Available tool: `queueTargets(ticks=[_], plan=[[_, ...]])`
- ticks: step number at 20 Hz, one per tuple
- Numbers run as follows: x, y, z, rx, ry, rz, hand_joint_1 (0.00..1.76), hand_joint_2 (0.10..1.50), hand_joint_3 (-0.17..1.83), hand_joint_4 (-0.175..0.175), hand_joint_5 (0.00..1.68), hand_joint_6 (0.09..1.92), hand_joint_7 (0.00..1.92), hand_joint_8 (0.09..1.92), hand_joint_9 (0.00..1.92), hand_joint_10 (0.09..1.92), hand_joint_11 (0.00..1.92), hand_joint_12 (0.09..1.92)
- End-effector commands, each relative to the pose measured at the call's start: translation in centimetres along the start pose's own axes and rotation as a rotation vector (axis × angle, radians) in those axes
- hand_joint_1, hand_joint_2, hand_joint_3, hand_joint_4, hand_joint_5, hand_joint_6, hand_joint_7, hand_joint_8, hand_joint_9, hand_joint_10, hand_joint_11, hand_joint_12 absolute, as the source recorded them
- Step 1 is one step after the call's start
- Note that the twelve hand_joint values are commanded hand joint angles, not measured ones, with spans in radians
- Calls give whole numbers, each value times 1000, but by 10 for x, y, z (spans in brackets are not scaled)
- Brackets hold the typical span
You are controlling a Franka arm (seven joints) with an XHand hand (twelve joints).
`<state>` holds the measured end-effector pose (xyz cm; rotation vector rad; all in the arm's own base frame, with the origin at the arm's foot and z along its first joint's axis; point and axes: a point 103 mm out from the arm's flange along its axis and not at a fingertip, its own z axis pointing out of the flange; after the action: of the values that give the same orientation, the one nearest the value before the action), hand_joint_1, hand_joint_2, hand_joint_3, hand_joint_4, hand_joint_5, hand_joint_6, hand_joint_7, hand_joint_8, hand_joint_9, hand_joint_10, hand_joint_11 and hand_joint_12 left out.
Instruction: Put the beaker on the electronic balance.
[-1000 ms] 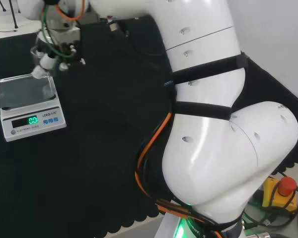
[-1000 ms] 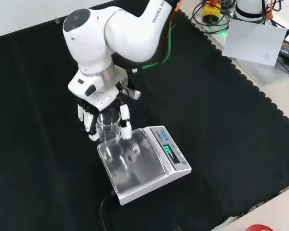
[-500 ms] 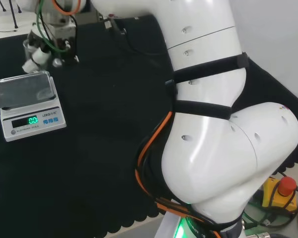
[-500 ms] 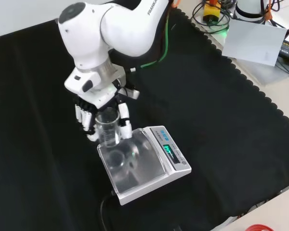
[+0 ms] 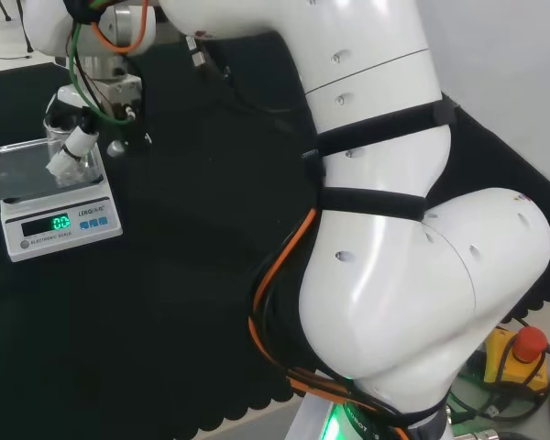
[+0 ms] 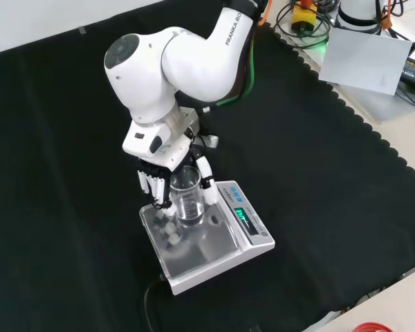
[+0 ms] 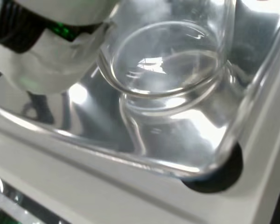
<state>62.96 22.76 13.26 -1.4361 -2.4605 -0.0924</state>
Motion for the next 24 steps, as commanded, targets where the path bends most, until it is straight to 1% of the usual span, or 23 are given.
queueTargets(ticks=[1, 5, 6, 7, 8, 9, 10, 11, 12, 13, 14, 15, 17, 18, 20, 21, 22, 24], plan=[[16, 2, 11, 14, 11, 18, 1302, 569, 813, -75, 1213, 732, 1374, 692, 1478, 451, 1185, 963], [23, 5, 20, 45, 4, 20, 1302, 568, 814, -77, 1212, 734, 1375, 691, 1479, 451, 1184, 961], [23, 6, 21, 57, 11, 17, 1244, 599, 765, -20, 1220, 737, 1371, 713, 1479, 450, 1183, 958], [23, 7, 21, 73, 16, 13, 1192, 639, 699, 46, 1223, 735, 1354, 751, 1476, 450, 1173, 962], [23, 8, 21, 92, 26, 8, 1148, 616, 674, 62, 1130, 790, 1309, 796, 1441, 453, 1095, 1013], [23, 8, 21, 105, 39, 3, 1114, 579, 683, 60, 1018, 871, 1250, 842, 1388, 469, 1002, 1078], [22, 8, 20, 112, 47, 0, 1087, 543, 701, 46, 884, 948, 1156, 890, 1305, 497, 908, 1136], [21, 8, 20, 119, 53, -2, 1062, 514, 706, 23, 723, 1001, 1039, 932, 1208, 536, 826, 1185], [20, 8, 19, 123, 56, -5, 1036, 494, 696, 0, 542, 999, 918, 957, 1111, 571, 750, 1233], [19, 7, 18, 124, 62, -8, 1005, 482, 674, -18, 392, 946, 802, 966, 1009, 603, 674, 1281], [18, 6, 18, 125, 70, -10, 961, 479, 633, -25, 273, 853, 686, 963, 905, 638, 588, 1333], [17, 5, 18, 126, 74, -13, 908, 487, 573, -26, 189, 728, 564, 946, 795, 688, 503, 1379], [12, 1, 17, 128, 84, -17, 828, 514, 450, -17, 96, 472, 369, 902, 604, 790, 363, 1456], [3, -3, 17, 126, 93, -20, 802, 529, 398, -12, 75, 357, 299, 881, 539, 826, 312, 1486], [-17, -15, 16, 121, 107, -18, 747, 549, 317, -2, 40, 191, 187, 844, 431, 871, 221, 1545], [-24, -20, 15, 119, 104, -15, 726, 557, 283, 3, 30, 134, 147, 829, 390, 889, 187, 1568], [-26, -22, 14, 120, 98, -13, 712, 562, 261, 6, 23, 98, 118, 818, 361, 898, 165, 1581], [-25, -22, 11, 117, 94, -11, 697, 572, 224, 9, 20, 87, 89, 805, 330, 914, 140, 1598]])
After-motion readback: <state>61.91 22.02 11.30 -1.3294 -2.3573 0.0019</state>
